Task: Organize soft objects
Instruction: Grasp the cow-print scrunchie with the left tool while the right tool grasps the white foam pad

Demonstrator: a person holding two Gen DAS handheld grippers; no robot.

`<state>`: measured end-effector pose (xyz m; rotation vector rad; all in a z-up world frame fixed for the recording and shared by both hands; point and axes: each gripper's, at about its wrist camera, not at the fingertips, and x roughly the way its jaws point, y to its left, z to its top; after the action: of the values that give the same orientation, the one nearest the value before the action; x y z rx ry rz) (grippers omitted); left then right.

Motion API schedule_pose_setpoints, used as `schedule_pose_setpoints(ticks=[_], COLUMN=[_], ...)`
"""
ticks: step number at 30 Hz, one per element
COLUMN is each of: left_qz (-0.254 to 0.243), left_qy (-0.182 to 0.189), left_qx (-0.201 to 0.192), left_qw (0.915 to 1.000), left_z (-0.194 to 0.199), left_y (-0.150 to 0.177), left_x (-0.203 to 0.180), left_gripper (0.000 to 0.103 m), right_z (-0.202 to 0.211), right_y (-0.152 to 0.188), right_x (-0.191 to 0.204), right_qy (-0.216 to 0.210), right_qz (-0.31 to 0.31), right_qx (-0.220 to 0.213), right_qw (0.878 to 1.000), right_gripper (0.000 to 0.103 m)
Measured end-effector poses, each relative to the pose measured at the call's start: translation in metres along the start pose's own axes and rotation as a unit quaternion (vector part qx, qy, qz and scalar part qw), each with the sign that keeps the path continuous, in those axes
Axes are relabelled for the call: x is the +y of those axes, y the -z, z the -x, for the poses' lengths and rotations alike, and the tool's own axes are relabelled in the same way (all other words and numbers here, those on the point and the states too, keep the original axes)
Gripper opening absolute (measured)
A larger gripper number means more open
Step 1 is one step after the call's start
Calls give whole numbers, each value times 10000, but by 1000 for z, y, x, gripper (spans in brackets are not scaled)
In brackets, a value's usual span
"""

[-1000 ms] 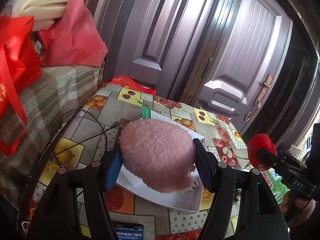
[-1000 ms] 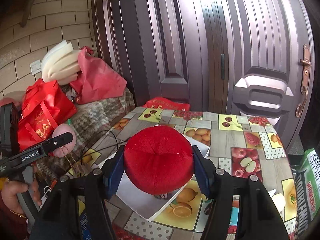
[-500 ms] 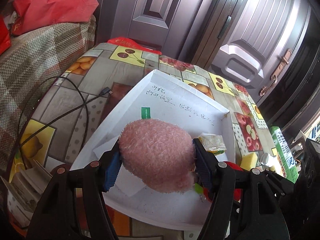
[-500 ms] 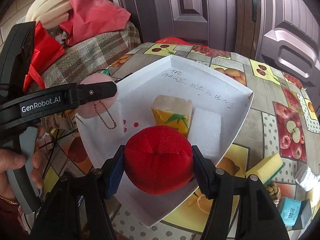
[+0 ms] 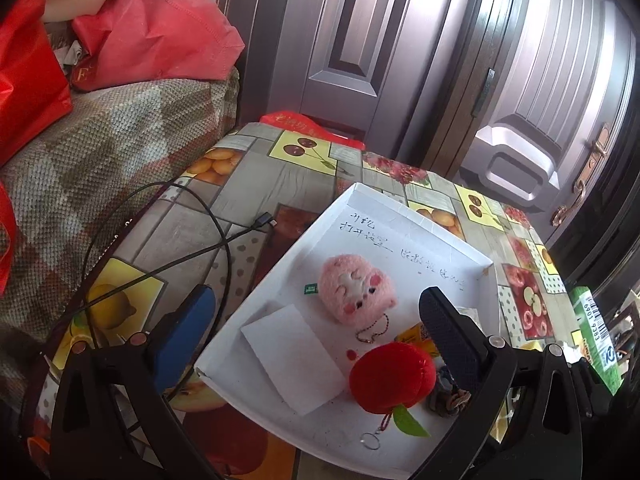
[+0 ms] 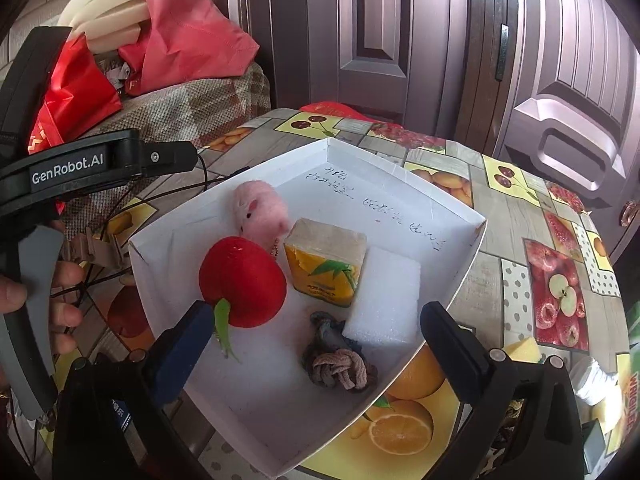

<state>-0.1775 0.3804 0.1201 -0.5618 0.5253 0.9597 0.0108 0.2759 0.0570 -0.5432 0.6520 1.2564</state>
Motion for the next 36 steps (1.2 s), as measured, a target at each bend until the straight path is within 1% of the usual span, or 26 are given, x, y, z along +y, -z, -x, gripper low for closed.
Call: schedule_pose_setpoints(ticks=[7, 12, 18, 22, 25, 30, 33, 36], left_qz=[-28, -165, -457, -783, -964, -1340, -1585, -1764], left_qy=[252, 489, 727, 957, 1191, 1395, 1489, 1620], left_qx=[-185, -315, -221, 3, 403, 1007, 1237, 1369], left_qw=[9995, 9982, 9961, 9923, 9874, 9759, 9682, 9612], left_z=[29, 54, 68, 66, 55, 34, 26, 20], left_y=[-1, 2, 14, 33, 57, 106, 130, 146], left_x=[-14, -32, -62, -93, -119, -170, -201, -231], left_gripper=[103, 103, 103, 103, 103, 103, 103, 103], right_z=[25, 49, 78, 103, 120, 152, 169, 186], right_y=[3, 12, 37, 72, 104, 155, 177, 192], right_x=[2, -7, -34, -72, -108, -163, -186, -203], right_qy=[112, 302, 626, 1033, 1409, 1867, 2048, 2152], right_qz=[16, -162, -517, -1010, -1455, -2160, -2397, -2533], right_qx=[-115, -227, -276, -241, -111, 63, 85, 53], right_qw=[9999, 9992, 9963, 9892, 9792, 9583, 9490, 9431], right_gripper=[103, 103, 103, 103, 103, 103, 103, 103])
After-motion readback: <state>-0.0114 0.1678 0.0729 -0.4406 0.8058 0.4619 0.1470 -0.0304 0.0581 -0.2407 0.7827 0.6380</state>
